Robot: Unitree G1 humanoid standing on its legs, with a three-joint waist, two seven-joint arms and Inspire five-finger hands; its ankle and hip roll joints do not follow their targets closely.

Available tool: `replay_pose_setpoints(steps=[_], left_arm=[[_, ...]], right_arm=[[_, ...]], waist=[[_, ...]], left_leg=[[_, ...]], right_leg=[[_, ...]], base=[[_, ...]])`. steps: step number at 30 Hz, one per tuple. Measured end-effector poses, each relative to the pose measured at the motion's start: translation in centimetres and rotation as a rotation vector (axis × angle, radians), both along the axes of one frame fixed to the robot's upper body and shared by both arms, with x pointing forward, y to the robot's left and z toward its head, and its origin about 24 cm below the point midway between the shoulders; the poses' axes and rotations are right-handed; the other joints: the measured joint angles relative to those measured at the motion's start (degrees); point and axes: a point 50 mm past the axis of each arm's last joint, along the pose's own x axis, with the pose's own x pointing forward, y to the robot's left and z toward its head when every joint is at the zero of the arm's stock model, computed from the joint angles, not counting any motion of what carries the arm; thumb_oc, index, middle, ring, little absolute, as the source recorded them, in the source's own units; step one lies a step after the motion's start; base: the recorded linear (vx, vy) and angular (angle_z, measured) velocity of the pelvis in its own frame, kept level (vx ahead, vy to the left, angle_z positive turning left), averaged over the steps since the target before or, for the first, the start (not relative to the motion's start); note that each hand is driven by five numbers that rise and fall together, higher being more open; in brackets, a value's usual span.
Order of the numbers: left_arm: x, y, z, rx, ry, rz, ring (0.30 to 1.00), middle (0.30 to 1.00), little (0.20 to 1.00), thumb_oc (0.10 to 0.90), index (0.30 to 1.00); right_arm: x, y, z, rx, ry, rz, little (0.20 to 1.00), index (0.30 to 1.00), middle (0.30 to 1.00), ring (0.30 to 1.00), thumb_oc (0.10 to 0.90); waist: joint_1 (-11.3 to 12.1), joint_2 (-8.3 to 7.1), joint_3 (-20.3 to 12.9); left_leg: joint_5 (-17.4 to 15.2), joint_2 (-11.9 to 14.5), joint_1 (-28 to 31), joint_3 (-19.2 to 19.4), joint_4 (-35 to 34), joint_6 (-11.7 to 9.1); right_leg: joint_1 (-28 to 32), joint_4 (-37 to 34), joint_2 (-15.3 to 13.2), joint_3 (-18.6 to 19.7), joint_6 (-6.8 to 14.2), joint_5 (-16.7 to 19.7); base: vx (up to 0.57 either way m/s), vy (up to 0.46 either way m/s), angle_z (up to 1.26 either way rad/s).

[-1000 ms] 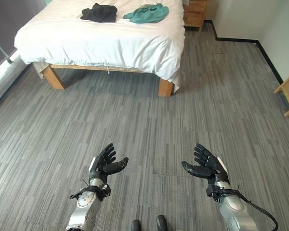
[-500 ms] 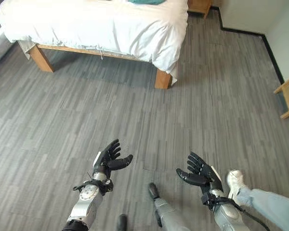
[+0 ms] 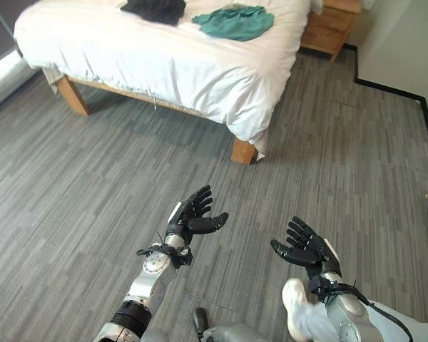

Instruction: Pick up bed clothes into laundry basket.

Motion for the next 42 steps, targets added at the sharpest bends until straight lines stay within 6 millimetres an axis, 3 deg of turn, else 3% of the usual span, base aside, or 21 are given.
replay_pose_setpoints(steps=[1, 2, 3, 5, 6, 7, 8, 10, 11, 12, 14, 16, 18, 20, 22, 25, 27, 28, 31, 36, 42], left_arm=[[-0.5, 0.1, -0.7, -0.003, 0.032, 0.009, 0.9, 0.9, 0.9, 0.8, 0.9], [-1.5, 0.8, -1.6, 0.013, 0.069, 0.012, 0.9, 0.9, 0.9, 0.8, 0.9], [-2.2, 1.2, -2.2, 0.031, 0.091, 0.008, 0.9, 0.9, 0.9, 0.8, 0.9], [-3.3, 1.5, -3.0, 0.038, 0.121, -0.009, 0.9, 0.9, 0.9, 0.8, 0.9], [-3.6, 1.6, -3.2, 0.031, 0.129, -0.002, 0.9, 0.9, 0.9, 0.8, 0.9], [-4.5, 1.9, -3.3, 0.022, 0.137, 0.013, 0.9, 0.9, 0.9, 0.8, 0.9], [-4.8, 2.5, -3.3, 0.03, 0.137, 0.022, 0.9, 0.9, 0.9, 0.8, 0.9], [-4.4, 2.1, -3.4, 0.018, 0.149, 0.024, 0.9, 0.9, 0.9, 0.8, 0.9], [-3.7, 1.3, -2.8, -0.019, 0.125, 0.016, 0.9, 0.9, 0.9, 0.8, 0.9], [-1.3, 0.4, -1.2, -0.036, 0.063, -0.005, 0.9, 0.9, 0.9, 0.8, 0.9], [0.2, -0.5, -0.2, -0.014, 0.027, -0.063, 0.9, 0.9, 0.9, 0.8, 0.9], [0.1, -1.5, 0.0, -0.009, 0.011, -0.145, 0.9, 0.9, 0.9, 0.8, 0.9], [0.5, -1.3, 0.4, 0.009, -0.003, -0.176, 0.9, 0.9, 0.9, 0.8, 0.9], [0.4, -1.0, 0.3, 0.021, -0.002, -0.178, 0.9, 0.9, 0.9, 0.8, 0.9], [-0.4, -2.2, -0.8, -0.059, 0.055, -0.172, 0.9, 0.9, 0.9, 0.8, 0.9], [-1.1, -3.8, -0.6, -0.12, 0.044, -0.258, 0.9, 0.9, 0.9, 0.8, 0.9], [-1.1, -3.8, -0.6, -0.126, 0.048, -0.266, 0.9, 0.9, 0.9, 0.8, 0.9], [-1.3, -3.2, -0.8, -0.123, 0.058, -0.266, 0.9, 0.9, 0.9, 0.8, 0.9], [-2.0, -0.1, -0.1, -0.033, -0.001, -0.076, 0.9, 0.9, 0.9, 0.8, 0.9], [-3.7, 10.4, 0.3, 0.045, -0.003, 0.458, 0.9, 0.9, 0.9, 0.8, 0.9], [-5.3, 11.4, -0.6, 0.078, 0.041, 0.463, 0.9, 0.9, 0.9, 0.8, 0.9]], right_arm=[[0.0, 0.1, -0.1, -0.005, 0.006, 0.009, 0.9, 0.9, 0.9, 0.9, 0.8], [0.3, 0.9, -0.1, -0.001, 0.006, 0.046, 0.9, 0.9, 0.9, 0.9, 0.8], [-0.2, 1.5, -0.7, 0.006, 0.031, 0.076, 0.9, 0.9, 0.9, 0.9, 0.8], [-1.8, 2.1, -2.2, 0.03, 0.094, 0.096, 0.9, 0.9, 0.9, 0.9, 0.8], [-2.3, 2.1, -2.6, 0.035, 0.117, 0.103, 0.9, 0.9, 0.9, 0.9, 0.8], [-3.0, 2.1, -3.0, 0.034, 0.146, 0.12, 0.9, 0.9, 0.9, 0.9, 0.8], [-3.4, 2.6, -3.5, 0.052, 0.168, 0.126, 0.9, 0.9, 0.9, 0.9, 0.8], [-3.6, 1.9, -2.8, 0.017, 0.15, 0.128, 0.9, 0.9, 0.9, 0.9, 0.8], [-3.7, 1.3, -2.6, -0.009, 0.15, 0.117, 0.9, 0.9, 0.9, 0.9, 0.8], [-3.1, 1.2, -2.0, -0.01, 0.12, 0.112, 0.9, 0.9, 0.9, 0.9, 0.8], [-3.7, 1.7, -2.5, 0.022, 0.133, 0.105, 0.9, 0.9, 0.9, 0.9, 0.8], [-5.0, 1.2, -3.1, 0.026, 0.166, 0.093, 0.9, 0.9, 0.9, 0.9, 0.8], [-5.1, 1.2, -3.2, 0.032, 0.169, 0.103, 0.9, 0.9, 0.9, 0.9, 0.8], [-5.9, 1.8, -3.8, 0.077, 0.186, 0.08, 0.9, 0.9, 0.9, 0.9, 0.8], [-5.6, 1.0, -4.1, 0.063, 0.216, 0.074, 0.9, 0.9, 0.9, 0.9, 0.8], [-4.8, 0.6, -3.3, 0.05, 0.175, 0.072, 0.9, 0.9, 0.9, 0.9, 0.8], [-2.9, 0.9, -2.0, 0.044, 0.1, 0.086, 0.9, 0.9, 0.9, 0.9, 0.8], [-3.1, 1.4, -1.4, 0.039, 0.075, 0.117, 0.9, 0.9, 0.9, 0.9, 0.8], [-2.3, 1.5, -1.0, 0.092, 0.05, 0.072, 0.9, 0.9, 0.9, 0.9, 0.8], [-2.6, -3.6, 0.5, 0.051, 0.005, -0.197, 0.9, 0.9, 0.9, 0.9, 0.8], [-2.7, -3.8, 0.1, 0.044, 0.02, -0.212, 0.9, 0.9, 0.9, 0.9, 0.8]], waist=[[0.07, 1.22, 0.27], [0.49, 3.36, 0.02], [2.08, 3.77, -0.2], [3.24, 3.03, -1.22], [3.49, 3.64, -1.76], [3.4, 6.83, -3.39], [4.75, 5.72, -3.73], [3.08, 5.62, -4.68], [1.96, 5.94, -3.84], [0.59, 6.22, -0.39], [-0.83, 5.68, 1.53], [-5.82, 6.67, 1.0], [-5.12, 8.21, -0.3], [-5.75, 4.97, -2.37], [-4.7, 7.74, -3.64], [-4.12, 5.95, -4.0], [-4.37, 5.7, -4.15], [-6.13, 8.0, -3.79], [-6.01, 7.3, -3.33], [-4.78, 6.84, -2.94], [-2.64, 6.66, -2.84]], left_leg=[[1.0, -0.61, -0.44, -0.87, -5.43, -0.59], [3.07, -3.27, -1.71, -1.56, -9.66, 0.16], [4.19, -5.81, -1.77, -1.85, -12.03, 1.51], [5.8, -11.6, -1.96, 1.89, -10.3, 6.01], [6.19, -12.4, -1.19, 3.49, -10.47, 9.0], [5.46, -11.04, 1.88, 2.44, -13.95, 15.77], [16.47, -10.69, 5.06, 0.59, -17.67, 18.55], [16.03, -12.3, 9.48, -0.08, -22.45, 18.03], [13.98, -11.95, 10.68, -0.18, -22.46, 17.8], [11.36, -10.59, 13.66, -1.44, -20.94, 14.39], [8.71, -7.54, 19.29, -3.21, -21.07, 11.52], [3.77, -5.68, 25.82, -7.96, -21.44, 10.0], [1.43, -3.65, 27.16, -8.01, -22.18, 8.28], [-1.76, -5.15, 29.52, -9.07, -20.52, 5.37], [-5.47, -2.05, 28.57, -6.09, -14.7, -0.39], [-5.46, -2.05, 25.72, -6.4, -17.67, 0.04], [-3.14, -1.85, 22.09, -6.7, -20.98, 0.0], [4.56, 0.06, 22.12, -5.93, -23.19, 2.14], [4.31, 0.5, 21.79, -3.26, -23.27, 2.39], [3.65, 0.74, 20.1, -2.68, -23.28, 1.81], [3.75, 0.59, 21.11, -3.14, -23.01, 1.95]], right_leg=[[1.96, -0.77, 1.31, -0.19, -1.04, 1.0], [6.78, -3.33, 3.12, 1.65, 1.7, -1.35], [9.13, -2.4, 3.82, 2.7, 7.11, -4.89], [13.63, -0.66, 4.04, 5.68, 12.87, -7.79], [14.66, 0.64, 6.13, 7.73, 11.0, -6.59], [13.81, 6.81, 10.5, 9.87, 10.81, -6.67], [12.24, 15.13, 10.31, 10.24, 9.86, -11.73], [7.63, 23.99, 3.89, 8.84, 9.79, -15.32], [2.86, 32.63, 1.64, 7.23, 12.88, -14.54], [-8.05, 52.49, 0.83, 6.68, 17.14, -11.77], [-20.08, 54.34, 2.29, 10.84, 14.85, -10.53], [-24.06, 37.79, -3.28, 13.15, 10.58, -6.4], [-20.18, 14.04, -4.22, 17.2, 12.22, -3.74], [-17.43, 8.4, -6.8, 16.69, 11.07, 5.31], [-10.76, -0.06, -5.15, 15.79, 6.11, 13.94], [-2.88, -9.67, -5.77, 14.62, 3.4, 16.05], [-1.58, -10.4, -4.57, 14.79, 3.77, 14.88], [2.44, -10.41, -1.49, 15.18, 4.94, 11.09], [1.44, -10.42, -1.48, 15.06, 4.98, 11.11], [0.31, -10.4, -1.4, 14.62, 3.95, 11.89], [1.2, -10.39, -1.73, 13.43, 4.02, 11.87]], base=[[0.52, -0.118, -0.69], [0.49, -0.105, -0.72], [0.48, -0.093, -0.78], [0.48, -0.027, -0.71], [0.52, 0.067, -0.68], [0.47, 0.07, -0.97], [0.33, -0.009, -1.04], [0.21, -0.099, -0.65], [0.19, -0.064, -0.16], [0.25, -0.031, 0.01], [0.31, -0.054, 0.46], [0.35, -0.094, 1.07], [0.19, -0.078, 0.31], [0.07, -0.115, 0.35], [0.17, -0.164, 0.21], [0.08, -0.086, 0.13], [0.06, -0.04, -0.22], [0.07, 0.012, -0.23], [0.03, 0.038, -0.28], [0.09, 0.028, -0.03], [0.07, -0.004, 0.09]])
